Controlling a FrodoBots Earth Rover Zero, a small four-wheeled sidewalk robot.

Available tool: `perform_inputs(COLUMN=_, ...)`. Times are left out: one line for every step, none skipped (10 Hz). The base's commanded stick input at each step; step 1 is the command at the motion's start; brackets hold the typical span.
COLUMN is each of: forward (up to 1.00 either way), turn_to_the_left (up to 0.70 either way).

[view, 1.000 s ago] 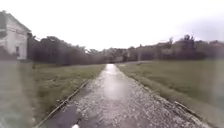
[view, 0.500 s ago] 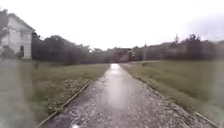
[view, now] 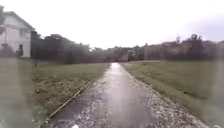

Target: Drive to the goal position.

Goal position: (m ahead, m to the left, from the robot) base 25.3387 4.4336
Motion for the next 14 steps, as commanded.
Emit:
perform_inputs(forward=0.7, turn_to_the_left=0.0)
perform_inputs(forward=0.7, turn_to_the_left=0.0)
perform_inputs(forward=0.7, turn_to_the_left=0.0)
perform_inputs(forward=0.7, turn_to_the_left=0.0)
perform_inputs(forward=0.7, turn_to_the_left=0.0)
perform_inputs(forward=0.7, turn_to_the_left=0.0)
perform_inputs(forward=0.7, turn_to_the_left=0.0)
perform_inputs(forward=0.7, turn_to_the_left=0.0)
perform_inputs(forward=0.7, turn_to_the_left=0.0)
perform_inputs(forward=0.7, turn_to_the_left=0.0)
perform_inputs(forward=0.7, turn_to_the_left=0.0)
perform_inputs(forward=0.7, turn_to_the_left=0.0)
perform_inputs(forward=0.7, turn_to_the_left=0.0)
perform_inputs(forward=0.7, turn_to_the_left=0.0)
